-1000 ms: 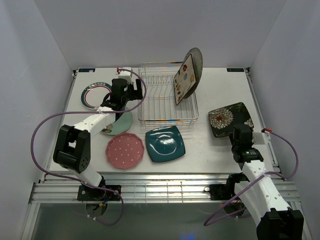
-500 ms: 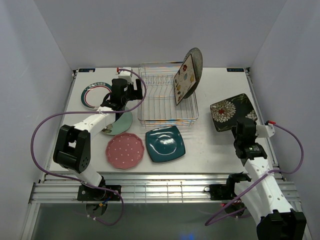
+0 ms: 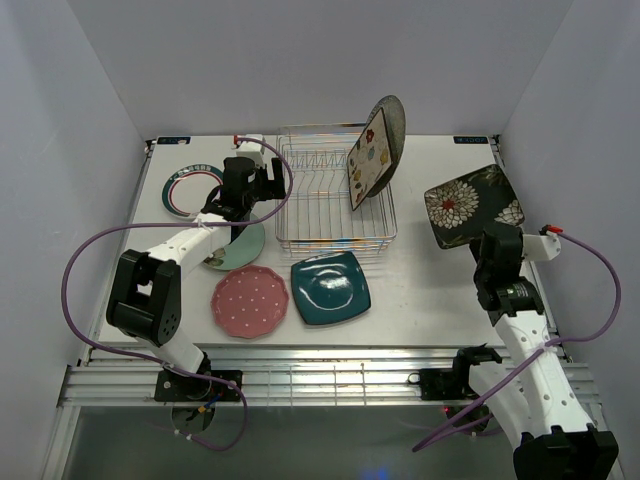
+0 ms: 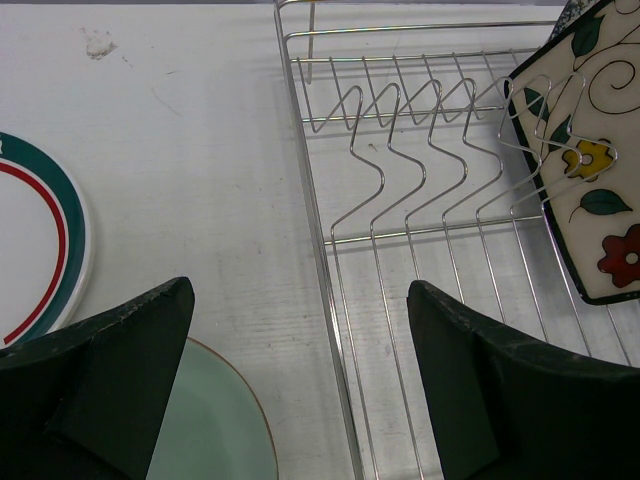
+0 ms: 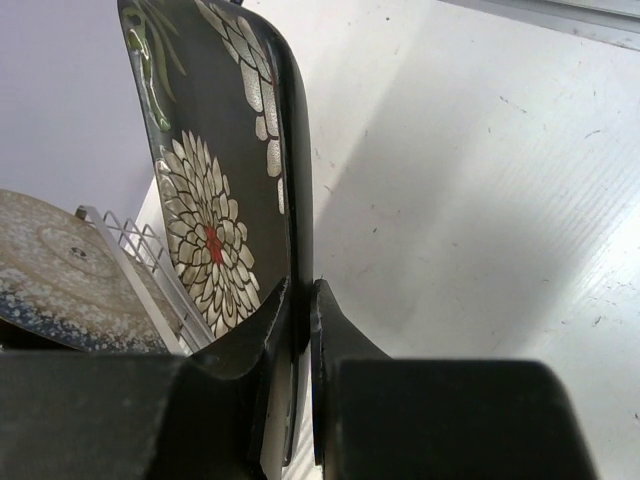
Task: Load the plates into the dish rack
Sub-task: Pick up the plate at the center of the board.
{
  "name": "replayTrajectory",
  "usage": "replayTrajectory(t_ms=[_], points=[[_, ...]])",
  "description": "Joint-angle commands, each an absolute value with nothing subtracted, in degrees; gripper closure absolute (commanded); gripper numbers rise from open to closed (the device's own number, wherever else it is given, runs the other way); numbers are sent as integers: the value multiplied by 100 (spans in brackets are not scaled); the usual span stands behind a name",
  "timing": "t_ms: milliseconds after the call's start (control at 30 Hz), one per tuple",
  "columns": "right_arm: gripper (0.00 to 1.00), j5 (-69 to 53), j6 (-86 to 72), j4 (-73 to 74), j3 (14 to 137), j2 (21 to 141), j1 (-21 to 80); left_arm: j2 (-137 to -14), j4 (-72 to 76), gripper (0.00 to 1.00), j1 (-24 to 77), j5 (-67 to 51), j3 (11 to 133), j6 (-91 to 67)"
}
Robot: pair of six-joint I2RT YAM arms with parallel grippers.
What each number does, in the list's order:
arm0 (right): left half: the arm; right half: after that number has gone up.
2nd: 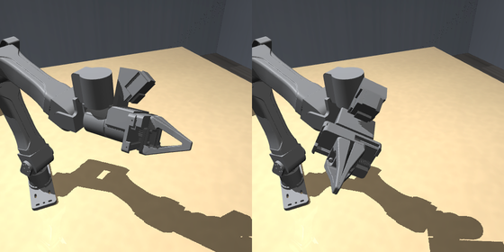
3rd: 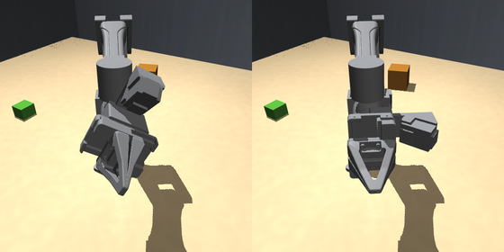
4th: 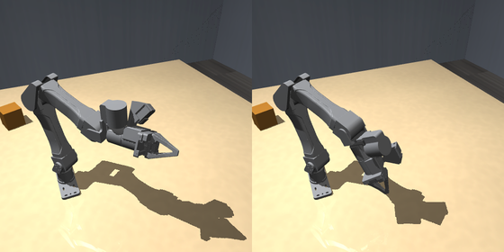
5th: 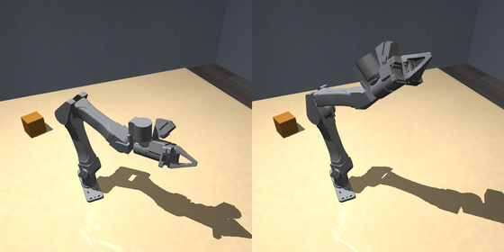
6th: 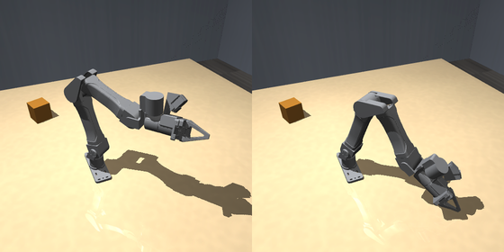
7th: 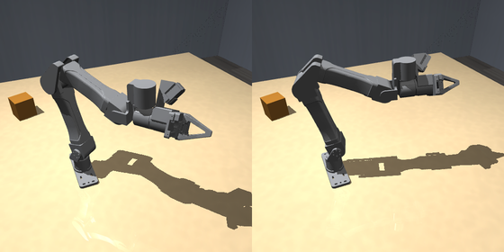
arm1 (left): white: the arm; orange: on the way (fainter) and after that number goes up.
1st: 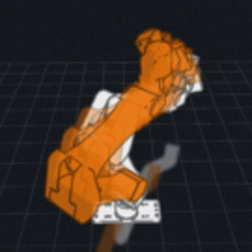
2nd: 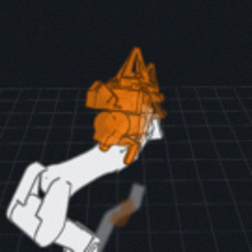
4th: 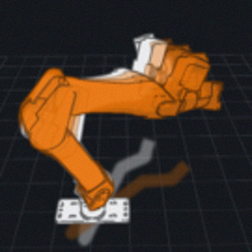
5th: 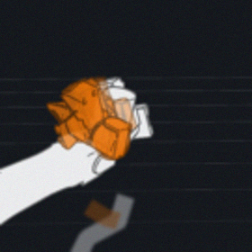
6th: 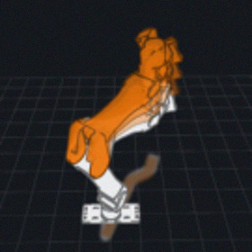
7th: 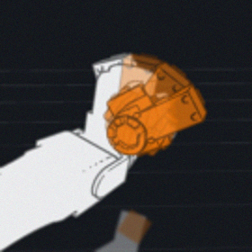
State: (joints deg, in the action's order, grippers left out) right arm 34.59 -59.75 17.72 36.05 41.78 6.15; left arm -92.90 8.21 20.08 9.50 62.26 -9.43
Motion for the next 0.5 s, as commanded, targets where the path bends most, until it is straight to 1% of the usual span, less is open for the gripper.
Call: replayTrajectory(t_ms=[0,467], points=[[92,3779,-5968,809,4254,4104,633,-9053,914,2,1986,888,6302,-896],[92,3385,-5362,598,4930,4394,633,-9079,905,2,1986,888,6319,-879]])
